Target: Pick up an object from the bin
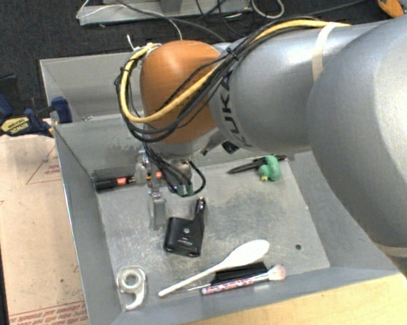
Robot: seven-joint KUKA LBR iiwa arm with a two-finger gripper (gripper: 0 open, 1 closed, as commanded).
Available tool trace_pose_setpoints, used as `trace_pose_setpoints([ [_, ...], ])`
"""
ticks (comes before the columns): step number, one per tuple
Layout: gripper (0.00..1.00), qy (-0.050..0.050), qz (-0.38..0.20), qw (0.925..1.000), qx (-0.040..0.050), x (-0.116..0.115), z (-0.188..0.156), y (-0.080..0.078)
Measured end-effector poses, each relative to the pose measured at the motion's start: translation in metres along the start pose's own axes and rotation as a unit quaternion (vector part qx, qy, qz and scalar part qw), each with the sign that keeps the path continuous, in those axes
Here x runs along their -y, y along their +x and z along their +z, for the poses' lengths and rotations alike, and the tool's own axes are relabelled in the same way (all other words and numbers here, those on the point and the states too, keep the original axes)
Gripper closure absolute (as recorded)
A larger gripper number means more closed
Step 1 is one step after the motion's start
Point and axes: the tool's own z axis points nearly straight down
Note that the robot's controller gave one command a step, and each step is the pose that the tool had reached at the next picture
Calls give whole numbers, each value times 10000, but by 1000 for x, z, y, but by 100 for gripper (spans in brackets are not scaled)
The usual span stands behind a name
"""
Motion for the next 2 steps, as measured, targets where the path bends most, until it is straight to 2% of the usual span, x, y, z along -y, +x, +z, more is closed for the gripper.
trace_pose_setpoints([
  [1, 0, -5, 20, 10000, 36, 1, -5, -2],
  [2, 0, -1, -2341, 9722, 8, 73, 84, 20],
])
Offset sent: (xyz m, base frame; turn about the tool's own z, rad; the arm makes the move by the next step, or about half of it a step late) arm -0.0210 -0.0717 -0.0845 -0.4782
